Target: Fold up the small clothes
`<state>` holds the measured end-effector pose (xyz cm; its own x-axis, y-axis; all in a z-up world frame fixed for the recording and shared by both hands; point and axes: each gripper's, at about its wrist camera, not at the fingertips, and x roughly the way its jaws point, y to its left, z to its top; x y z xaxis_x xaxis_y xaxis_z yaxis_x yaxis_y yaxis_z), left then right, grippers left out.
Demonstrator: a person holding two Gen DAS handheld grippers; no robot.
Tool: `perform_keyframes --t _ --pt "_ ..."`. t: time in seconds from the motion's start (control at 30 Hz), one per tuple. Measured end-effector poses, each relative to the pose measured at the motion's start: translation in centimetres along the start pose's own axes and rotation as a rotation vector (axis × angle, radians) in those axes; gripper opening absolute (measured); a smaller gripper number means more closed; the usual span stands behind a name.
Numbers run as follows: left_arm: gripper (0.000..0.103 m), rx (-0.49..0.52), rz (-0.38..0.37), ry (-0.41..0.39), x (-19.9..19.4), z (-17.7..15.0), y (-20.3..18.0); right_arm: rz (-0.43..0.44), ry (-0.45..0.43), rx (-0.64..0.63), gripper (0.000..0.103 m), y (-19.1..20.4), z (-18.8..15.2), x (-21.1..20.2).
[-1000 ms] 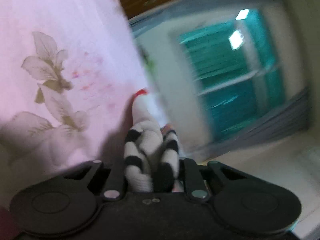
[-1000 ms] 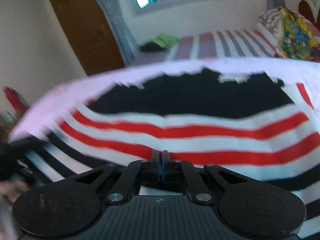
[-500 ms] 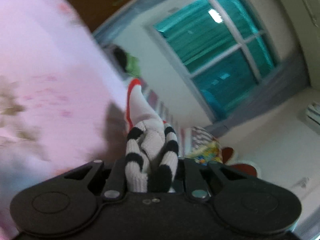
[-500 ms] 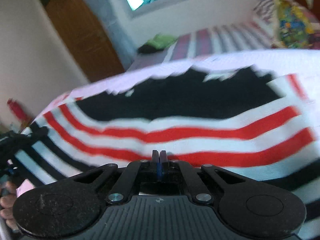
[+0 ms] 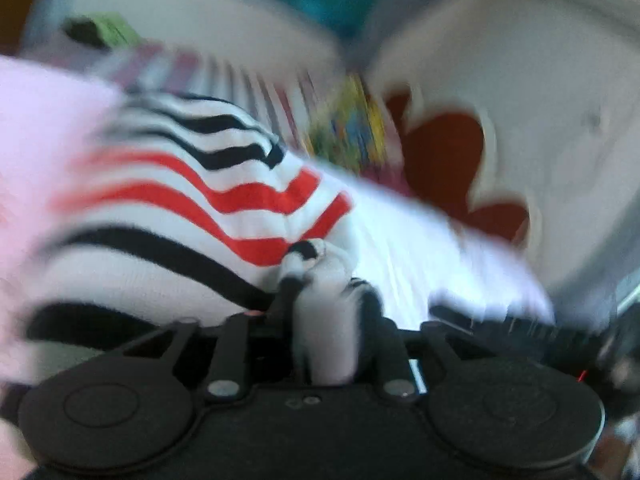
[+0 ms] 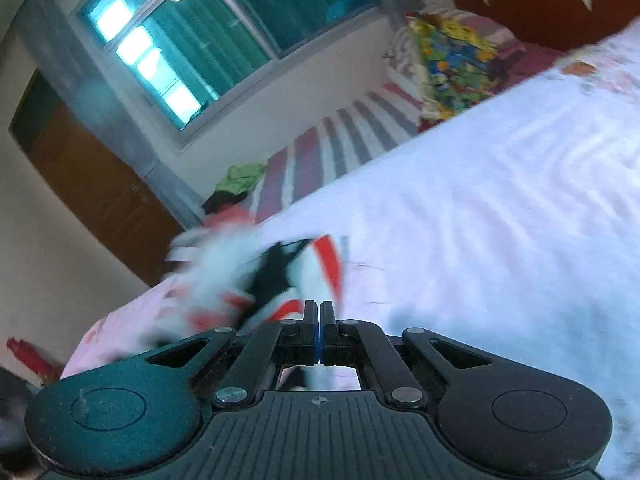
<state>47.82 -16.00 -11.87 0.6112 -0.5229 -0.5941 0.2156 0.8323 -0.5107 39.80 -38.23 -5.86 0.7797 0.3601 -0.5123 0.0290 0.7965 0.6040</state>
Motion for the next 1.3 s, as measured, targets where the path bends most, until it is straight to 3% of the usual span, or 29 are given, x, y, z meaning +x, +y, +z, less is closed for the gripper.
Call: perform_keyframes --t 0.03,0.07,0.1,0.17,0.2,0.3,0.4,0.47,0.6,0.73,0.87,0.9,0.93,1.03,1.1,1.13,1.2,1.23,1.27,1.3 --pt "0.032 0.034 0.024 0.024 1.2 -0.8 -0.9 0.002 -0.002 0.012 0.000 -0.3 -0.1 -0.5" --pt "0.050 0.089 0.054 -0.007 1.2 -1.4 -2.3 -0.001 -0.003 0.017 0.000 -0.6 0.0 -1.0" --pt "0.066 0.116 0.031 -0.016 0.8 -1.9 -3.1 -0.006 -0.006 0.019 0.002 -0.8 0.0 -1.4" --pt "0.064 0.104 -0.039 -0.020 -1.0 -1.8 -3.9 -0.003 -0.024 0.027 0.043 -0.9 0.2 -2.2" --pt "0.065 0.104 -0.062 -0.037 -2.3 -1.7 -4.3 0.008 -0.041 0.031 0.073 -0.9 0.2 -2.6" --pt "0.066 0.125 -0.058 -0.160 -6.9 -0.6 -3.4 0.110 0.005 0.031 0.073 0.1 0.0 -2.6" --pt "0.062 0.137 0.126 -0.247 -9.1 1.0 0.0 0.136 0.045 -0.001 0.071 1.7 -0.2 -1.1" --pt "0.062 0.089 0.196 -0.195 -9.0 1.7 2.8 0.125 0.099 -0.014 0.062 2.9 -0.4 0.7" --pt "0.061 0.072 0.228 -0.121 -7.4 1.4 5.7 0.026 0.148 -0.084 0.057 4.2 -0.4 4.4" --pt "0.063 0.031 0.187 -0.086 -7.7 -0.1 7.8 0.018 0.198 -0.105 0.057 3.7 -0.3 7.9" --pt "0.063 0.006 0.158 -0.107 -8.5 -1.9 8.9 -0.039 0.170 -0.340 0.039 6.7 -0.5 9.8" --pt "0.063 -0.013 0.149 -0.113 -9.0 -2.1 9.1 -0.042 0.144 -0.423 0.017 7.9 -0.8 9.8" --pt "0.063 -0.020 0.141 -0.121 -9.7 -2.6 9.0 -0.030 0.102 -0.501 0.009 9.1 -1.0 9.4" --pt "0.053 0.018 0.154 -0.169 -10.6 -3.0 8.7 0.101 -0.011 -0.575 0.009 10.8 -0.6 7.9" --pt "0.053 0.037 0.189 -0.181 -10.6 -2.5 8.5 0.093 -0.046 -0.614 0.009 10.4 -0.4 8.5" --pt "0.054 0.026 0.186 -0.157 -10.0 -2.2 8.7 0.033 -0.014 -0.605 0.009 9.4 -0.3 9.7" --pt "0.058 0.025 0.175 -0.092 -8.8 -1.7 8.9 -0.027 0.121 -0.456 0.009 5.7 -0.1 12.2" --pt "0.060 0.041 0.181 -0.079 -8.4 -1.5 8.8 -0.015 0.152 -0.392 0.012 4.2 -0.1 12.2" --pt "0.062 0.054 0.187 -0.080 -8.5 -1.4 8.7 -0.007 0.133 -0.335 0.030 3.4 0.1 11.3" --pt "0.062 0.059 0.181 -0.081 -8.7 -1.4 8.8 -0.022 0.113 -0.280 0.041 2.8 0.5 10.1"
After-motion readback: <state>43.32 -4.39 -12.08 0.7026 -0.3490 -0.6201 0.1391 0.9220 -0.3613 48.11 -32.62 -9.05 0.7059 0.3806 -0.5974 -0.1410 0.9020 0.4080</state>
